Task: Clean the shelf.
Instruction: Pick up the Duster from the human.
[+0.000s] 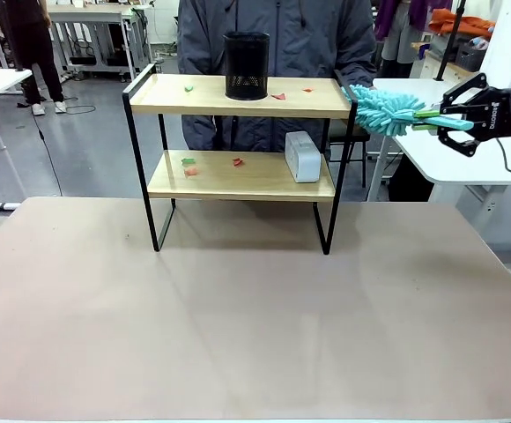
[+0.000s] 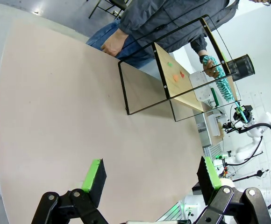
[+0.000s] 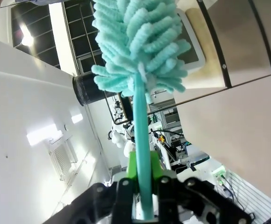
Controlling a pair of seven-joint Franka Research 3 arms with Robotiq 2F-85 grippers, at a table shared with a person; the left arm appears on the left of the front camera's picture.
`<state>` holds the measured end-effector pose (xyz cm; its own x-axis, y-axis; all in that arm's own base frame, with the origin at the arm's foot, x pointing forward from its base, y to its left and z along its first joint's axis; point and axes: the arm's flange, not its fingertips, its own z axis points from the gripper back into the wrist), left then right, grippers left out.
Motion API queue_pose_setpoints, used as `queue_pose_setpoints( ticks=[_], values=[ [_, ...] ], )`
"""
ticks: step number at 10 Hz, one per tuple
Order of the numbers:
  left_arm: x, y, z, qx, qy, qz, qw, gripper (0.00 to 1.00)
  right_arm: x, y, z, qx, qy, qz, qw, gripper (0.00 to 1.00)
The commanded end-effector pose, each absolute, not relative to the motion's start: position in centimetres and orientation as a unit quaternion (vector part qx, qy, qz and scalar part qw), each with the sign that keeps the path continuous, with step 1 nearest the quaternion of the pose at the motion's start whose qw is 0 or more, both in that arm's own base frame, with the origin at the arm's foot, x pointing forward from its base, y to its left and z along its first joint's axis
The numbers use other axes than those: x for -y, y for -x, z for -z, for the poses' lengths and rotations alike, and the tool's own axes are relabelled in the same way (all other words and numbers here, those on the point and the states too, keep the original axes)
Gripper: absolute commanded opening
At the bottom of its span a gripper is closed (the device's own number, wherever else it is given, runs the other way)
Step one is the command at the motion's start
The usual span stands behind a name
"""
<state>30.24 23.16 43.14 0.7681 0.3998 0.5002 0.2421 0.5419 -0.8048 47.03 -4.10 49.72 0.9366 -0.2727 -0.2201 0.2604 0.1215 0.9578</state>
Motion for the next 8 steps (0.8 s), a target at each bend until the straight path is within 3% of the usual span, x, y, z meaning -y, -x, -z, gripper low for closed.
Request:
queue_pose_setpoints(
  ticks=[1,8],
  values=[
    [-23.2,-30.4,-43.2,0.351,0.480,-0.041,0.803,1.00,4.1,-47.4,-49.7,0.011,-0.649,0.163,0.743,0.00],
    [-23.2,-30.4,-43.2,0.351,0.480,-0.041,0.803,1.00,4.6,-46.0,-51.0,0.015,-0.618,0.137,0.774,0.00]
  ],
)
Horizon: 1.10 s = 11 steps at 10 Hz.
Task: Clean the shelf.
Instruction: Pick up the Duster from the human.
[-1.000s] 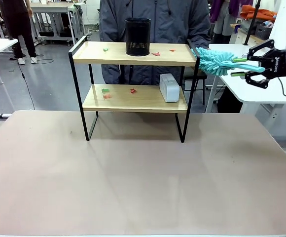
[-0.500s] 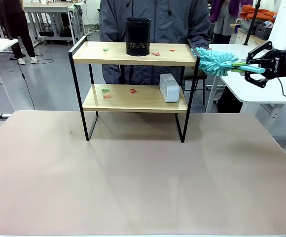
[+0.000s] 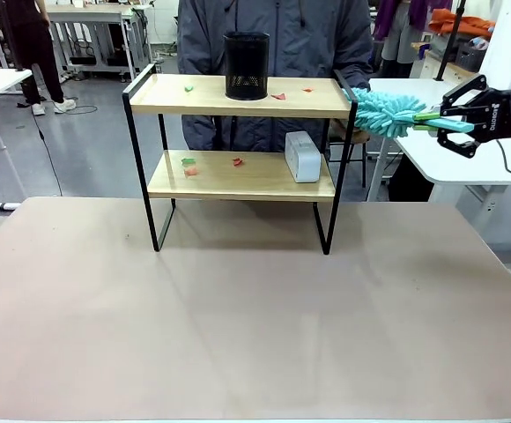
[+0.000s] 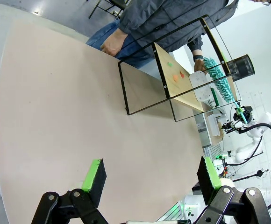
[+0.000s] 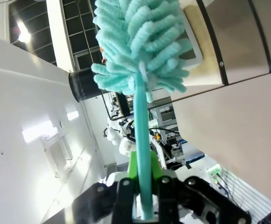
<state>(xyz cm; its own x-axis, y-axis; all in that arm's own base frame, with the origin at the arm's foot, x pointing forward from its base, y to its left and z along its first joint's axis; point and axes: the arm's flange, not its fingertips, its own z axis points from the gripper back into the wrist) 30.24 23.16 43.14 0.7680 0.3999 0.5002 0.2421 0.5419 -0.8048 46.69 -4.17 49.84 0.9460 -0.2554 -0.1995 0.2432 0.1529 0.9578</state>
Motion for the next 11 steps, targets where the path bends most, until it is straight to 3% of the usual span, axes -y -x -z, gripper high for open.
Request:
queue_pose_setpoints(
  ticks=[1,4,6,8,11],
  values=[
    [-23.2,-30.4,-43.2,0.351,0.480,-0.041,0.803,1.00,5.5,-44.4,-52.3,0.029,-0.588,0.120,0.800,0.00],
    [-23.2,-30.4,-43.2,0.351,0.480,-0.041,0.803,1.00,11.4,-35.9,-56.1,0.100,-0.488,0.066,0.864,0.00],
    [-23.2,-30.4,-43.2,0.351,0.480,-0.041,0.803,1.00,15.4,-29.9,-56.8,0.077,-0.449,0.031,0.890,0.00],
    [-23.2,-30.4,-43.2,0.351,0.480,-0.041,0.803,1.00,19.1,-24.1,-55.5,0.009,-0.433,0.021,0.901,0.00],
    [-23.2,-30.4,-43.2,0.351,0.480,-0.041,0.803,1.00,18.0,-23.4,-51.9,-0.024,-0.434,-0.004,0.900,0.00]
  ],
)
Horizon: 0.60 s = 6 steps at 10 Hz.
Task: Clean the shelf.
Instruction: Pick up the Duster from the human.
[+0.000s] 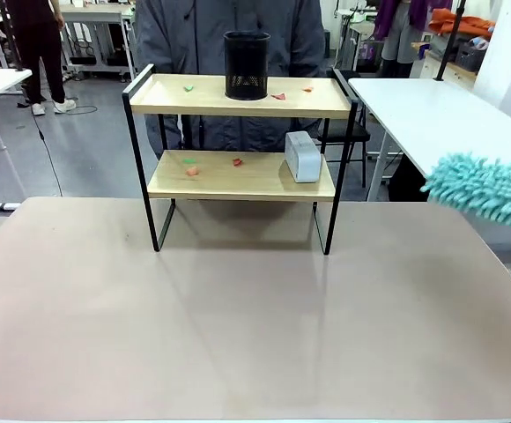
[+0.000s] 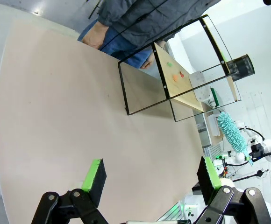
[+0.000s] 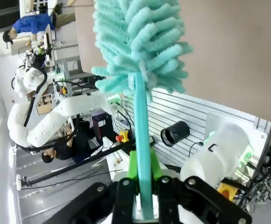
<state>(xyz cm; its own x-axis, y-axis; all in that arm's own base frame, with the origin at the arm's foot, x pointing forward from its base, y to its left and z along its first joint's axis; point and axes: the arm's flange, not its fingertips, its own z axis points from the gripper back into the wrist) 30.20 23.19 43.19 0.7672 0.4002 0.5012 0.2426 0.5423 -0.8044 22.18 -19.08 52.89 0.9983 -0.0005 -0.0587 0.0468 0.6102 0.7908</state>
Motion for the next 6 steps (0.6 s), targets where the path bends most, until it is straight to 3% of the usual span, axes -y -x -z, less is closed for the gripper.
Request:
queue_pose_setpoints(
  ticks=[1,2,3,6],
  values=[
    [-23.2,-30.4,-43.2,0.351,0.480,-0.041,0.803,1.00,16.9,-24.6,-51.2,-0.018,-0.435,-0.007,0.900,0.00],
    [-23.2,-30.4,-43.2,0.351,0.480,-0.041,0.803,1.00,15.3,-27.0,-50.5,-0.026,-0.426,-0.005,0.904,0.00],
    [-23.2,-30.4,-43.2,0.351,0.480,-0.041,0.803,1.00,18.1,-23.0,-51.8,-0.033,-0.440,0.008,0.898,0.00],
    [-23.2,-30.4,-43.2,0.351,0.480,-0.041,0.803,1.00,18.1,-23.0,-51.8,-0.033,-0.440,0.008,0.898,0.00]
  ],
)
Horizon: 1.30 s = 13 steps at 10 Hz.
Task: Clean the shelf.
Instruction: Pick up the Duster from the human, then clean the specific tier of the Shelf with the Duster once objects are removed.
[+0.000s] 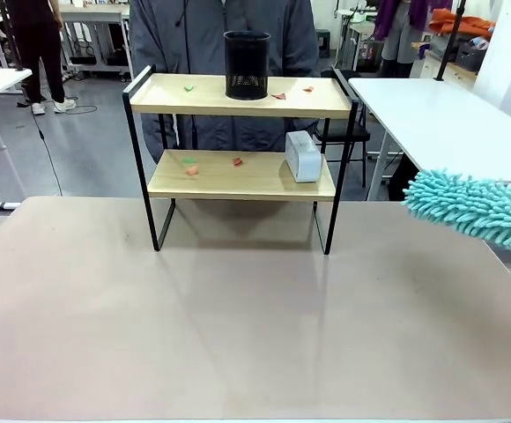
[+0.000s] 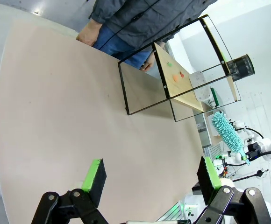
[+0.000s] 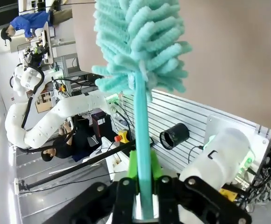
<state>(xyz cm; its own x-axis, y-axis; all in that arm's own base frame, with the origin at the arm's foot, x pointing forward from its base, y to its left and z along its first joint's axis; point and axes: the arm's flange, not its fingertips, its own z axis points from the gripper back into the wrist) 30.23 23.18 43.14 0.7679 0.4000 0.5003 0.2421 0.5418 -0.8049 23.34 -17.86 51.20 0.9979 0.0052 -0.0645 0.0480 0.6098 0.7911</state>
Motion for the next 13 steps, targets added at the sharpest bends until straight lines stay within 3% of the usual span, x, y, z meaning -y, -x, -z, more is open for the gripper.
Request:
queue_pose_setpoints(
  ticks=[1,13],
  values=[
    [-23.18,-30.37,-43.17,0.351,0.480,-0.041,0.803,1.00,18.13,-22.95,-51.79,-0.033,-0.440,0.008,0.898,0.00],
    [-23.18,-30.37,-43.17,0.351,0.480,-0.041,0.803,1.00,18.13,-22.95,-51.79,-0.033,-0.440,0.008,0.898,0.00]
  ],
)
